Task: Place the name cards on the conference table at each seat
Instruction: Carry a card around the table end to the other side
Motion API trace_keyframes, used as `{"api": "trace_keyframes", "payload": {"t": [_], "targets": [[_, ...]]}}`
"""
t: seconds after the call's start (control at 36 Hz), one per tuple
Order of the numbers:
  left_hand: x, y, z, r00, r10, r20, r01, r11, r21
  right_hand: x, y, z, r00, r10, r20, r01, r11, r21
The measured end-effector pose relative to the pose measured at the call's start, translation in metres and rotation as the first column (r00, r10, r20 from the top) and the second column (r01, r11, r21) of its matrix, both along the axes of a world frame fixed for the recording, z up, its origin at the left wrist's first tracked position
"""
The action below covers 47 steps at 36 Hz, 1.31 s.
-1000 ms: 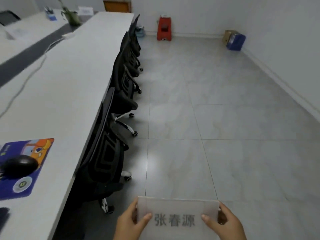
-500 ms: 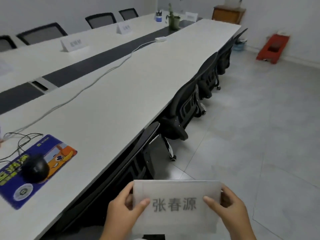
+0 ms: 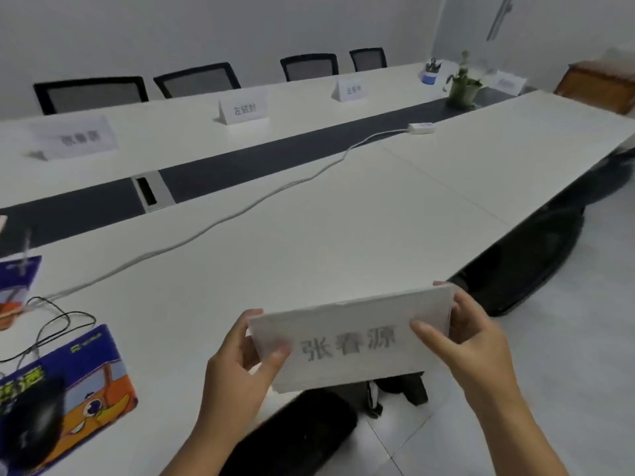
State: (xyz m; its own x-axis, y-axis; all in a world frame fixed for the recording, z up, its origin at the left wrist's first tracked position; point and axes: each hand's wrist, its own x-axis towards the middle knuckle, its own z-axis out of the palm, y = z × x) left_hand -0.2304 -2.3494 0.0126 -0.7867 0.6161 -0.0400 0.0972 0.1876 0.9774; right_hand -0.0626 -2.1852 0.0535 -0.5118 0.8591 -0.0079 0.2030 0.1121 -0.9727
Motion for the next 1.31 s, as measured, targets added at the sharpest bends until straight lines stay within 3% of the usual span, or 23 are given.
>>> {"api": "trace_keyframes", "payload": {"t": [0.17, 0.31, 0.56, 0.72, 0.81, 0.92, 1.0, 1.14, 1.22, 1.31], "targets": [[-0.048, 0.056, -0.029, 0.987, 0.14, -0.074, -0.148, 0.983, -0.109, -0.087, 0.078, -0.028, 0.97, 0.221, 0.097, -0.212, 0.973, -0.094], [-0.067, 0.095, -0.062, 0.962, 0.261, -0.079, -0.272, 0.934, -0.23, -0.142, 0.126, -0.07, 0.941, 0.298, 0.161, -0.253, 0.934, -0.251], [-0.076, 0.145, -0.095, 0.933, 0.34, 0.118, -0.302, 0.918, -0.256, -0.161, 0.164, -0.115, 0.991, 0.13, 0.033, -0.109, 0.924, -0.368], [-0.079, 0.152, -0.097, 0.937, 0.339, 0.087, -0.296, 0.9, -0.321, -0.164, 0.179, -0.117, 0.991, 0.132, 0.011, -0.125, 0.956, -0.266], [-0.079, 0.151, -0.095, 0.956, 0.285, -0.064, -0.287, 0.873, -0.394, -0.162, 0.182, -0.115, 0.984, 0.166, 0.062, -0.154, 0.973, -0.171], [-0.079, 0.149, -0.091, 0.934, 0.319, -0.162, -0.354, 0.888, -0.294, -0.16, 0.182, -0.111, 0.98, 0.179, 0.09, -0.163, 0.974, -0.157], [-0.079, 0.146, -0.091, 0.916, 0.375, -0.139, -0.397, 0.897, -0.193, -0.159, 0.182, -0.107, 0.981, 0.171, 0.095, -0.162, 0.982, -0.102], [-0.084, 0.133, -0.076, 0.89, 0.418, -0.182, -0.433, 0.9, -0.047, -0.165, 0.172, -0.077, 0.986, 0.166, 0.009, -0.166, 0.985, 0.048], [-0.087, 0.117, -0.059, 0.82, 0.522, -0.237, -0.522, 0.85, 0.066, -0.179, 0.157, -0.051, 0.973, 0.219, -0.071, -0.208, 0.968, 0.142], [-0.098, 0.094, -0.045, 0.743, 0.647, -0.173, -0.636, 0.762, 0.121, -0.204, 0.126, -0.032, 0.928, 0.357, -0.111, -0.321, 0.914, 0.249]]}}
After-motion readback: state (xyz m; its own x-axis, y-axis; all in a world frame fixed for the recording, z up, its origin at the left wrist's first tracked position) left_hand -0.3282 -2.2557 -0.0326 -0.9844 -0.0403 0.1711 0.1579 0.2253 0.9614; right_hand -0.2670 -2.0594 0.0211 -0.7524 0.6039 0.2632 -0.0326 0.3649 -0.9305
